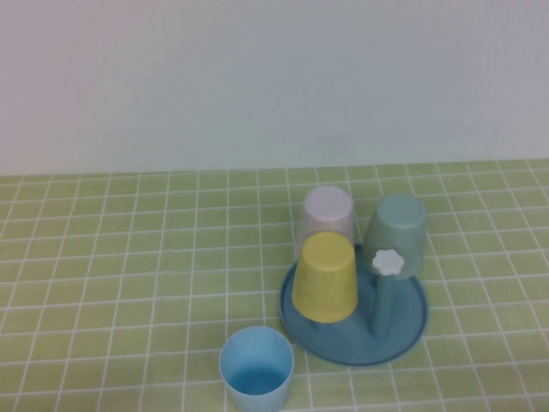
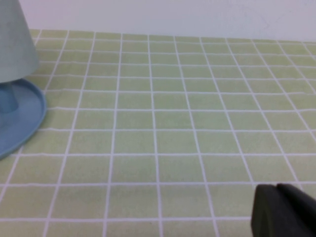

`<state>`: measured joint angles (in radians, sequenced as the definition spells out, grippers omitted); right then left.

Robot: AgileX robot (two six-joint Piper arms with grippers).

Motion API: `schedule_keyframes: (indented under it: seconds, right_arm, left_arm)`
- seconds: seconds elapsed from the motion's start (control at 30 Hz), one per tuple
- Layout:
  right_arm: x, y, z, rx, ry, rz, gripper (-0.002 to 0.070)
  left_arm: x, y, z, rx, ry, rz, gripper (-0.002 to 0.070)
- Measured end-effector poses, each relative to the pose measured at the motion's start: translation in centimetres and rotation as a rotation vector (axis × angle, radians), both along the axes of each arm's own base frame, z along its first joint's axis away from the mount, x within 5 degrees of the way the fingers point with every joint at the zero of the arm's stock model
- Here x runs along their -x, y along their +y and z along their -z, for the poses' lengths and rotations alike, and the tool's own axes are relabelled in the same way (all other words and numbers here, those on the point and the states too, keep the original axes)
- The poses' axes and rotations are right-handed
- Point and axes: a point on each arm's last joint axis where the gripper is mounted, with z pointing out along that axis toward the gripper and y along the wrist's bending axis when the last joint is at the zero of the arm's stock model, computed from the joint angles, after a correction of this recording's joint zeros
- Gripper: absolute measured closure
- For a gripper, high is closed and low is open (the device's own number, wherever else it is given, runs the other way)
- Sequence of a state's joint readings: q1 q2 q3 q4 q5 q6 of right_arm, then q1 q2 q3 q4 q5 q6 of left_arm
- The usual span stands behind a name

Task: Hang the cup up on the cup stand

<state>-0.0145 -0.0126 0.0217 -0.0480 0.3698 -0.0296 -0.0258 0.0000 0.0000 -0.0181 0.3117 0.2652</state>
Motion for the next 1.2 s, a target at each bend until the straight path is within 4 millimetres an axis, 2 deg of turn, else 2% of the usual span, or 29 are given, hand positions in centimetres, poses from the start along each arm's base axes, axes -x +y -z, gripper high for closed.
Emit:
schedule_keyframes:
  seconds: [0.17,0.27,0.53,0.73,0.9,1.2]
  right_arm:
    - [0.0,-0.1,0.0,0.032,0.000,0.002,0.0678]
    - [0.0,-0.2,0.0,0.049,0.001,0.004,0.0678]
    - [-0.1,-0.2,-0.2,0.067,-0.023,0.003,0.0678]
    - [-0.5,-0.1,-1.4,0.071,-0.181,-0.008,0.0678]
    - [-0.6,0.0,-2.9,0.073,-0.338,-0.018,0.0678]
    - [-0.6,0.1,-3.1,0.088,-0.366,-0.022,0.0678]
  left_arm:
    - [-0.1,0.2,-0.3,-0.060,-0.034,-0.004,0.0677]
    - [-0.2,0.3,-1.1,-0.117,-0.129,-0.004,0.0677]
    - [-0.3,0.1,-3.1,-0.093,-0.345,0.002,0.0676]
    - [0.0,-0.1,-4.8,-0.087,-0.540,0.008,0.0676]
    - [0.2,-0.1,-5.4,-0.085,-0.610,0.011,0.0677]
    - [0.5,-0.2,-6.2,-0.075,-0.705,0.014,0.0676]
